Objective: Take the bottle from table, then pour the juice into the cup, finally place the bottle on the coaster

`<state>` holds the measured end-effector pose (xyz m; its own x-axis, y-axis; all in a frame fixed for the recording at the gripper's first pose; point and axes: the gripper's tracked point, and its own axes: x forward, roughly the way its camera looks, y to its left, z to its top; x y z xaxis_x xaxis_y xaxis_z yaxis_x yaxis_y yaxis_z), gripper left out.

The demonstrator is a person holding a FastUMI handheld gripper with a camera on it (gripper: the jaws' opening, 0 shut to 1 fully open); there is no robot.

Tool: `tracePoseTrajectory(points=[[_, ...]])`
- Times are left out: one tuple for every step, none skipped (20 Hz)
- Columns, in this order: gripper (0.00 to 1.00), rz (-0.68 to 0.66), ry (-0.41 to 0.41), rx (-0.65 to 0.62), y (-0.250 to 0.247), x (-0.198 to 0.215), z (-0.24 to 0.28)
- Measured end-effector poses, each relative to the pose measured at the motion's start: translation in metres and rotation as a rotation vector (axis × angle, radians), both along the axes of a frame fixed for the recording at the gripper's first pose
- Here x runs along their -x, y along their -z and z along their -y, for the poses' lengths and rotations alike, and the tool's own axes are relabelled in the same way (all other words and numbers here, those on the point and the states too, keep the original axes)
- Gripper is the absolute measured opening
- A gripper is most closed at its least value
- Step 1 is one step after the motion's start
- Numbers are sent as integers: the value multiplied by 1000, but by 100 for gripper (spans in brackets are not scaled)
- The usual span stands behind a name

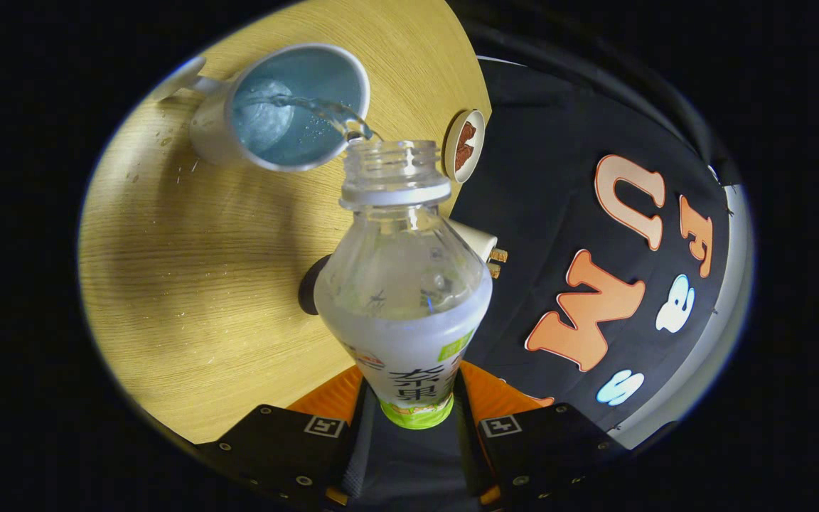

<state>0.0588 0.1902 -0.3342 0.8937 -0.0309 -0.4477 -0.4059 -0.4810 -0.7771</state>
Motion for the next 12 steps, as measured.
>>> tracePoseTrajectory(points=[[55, 2, -3, 6, -2, 1, -1], [55, 4, -4, 11, -3, 0, -1], [55, 3, -4, 14, -2, -2, -1], [55, 5, -6, 22, -4, -2, 0], [55, 9, -12, 27, -5, -1, -1], [55, 11, -16, 31, -8, -1, -1], [55, 13, -20, 37, -8, -1, -2], [55, 17, -23, 43, -11, -2, -2], [55, 22, -26, 47, -13, -2, -3], [55, 24, -27, 51, -14, -3, -4], [55, 26, -30, 56, -15, -4, -5], [55, 30, -34, 60, -17, -5, -6]])
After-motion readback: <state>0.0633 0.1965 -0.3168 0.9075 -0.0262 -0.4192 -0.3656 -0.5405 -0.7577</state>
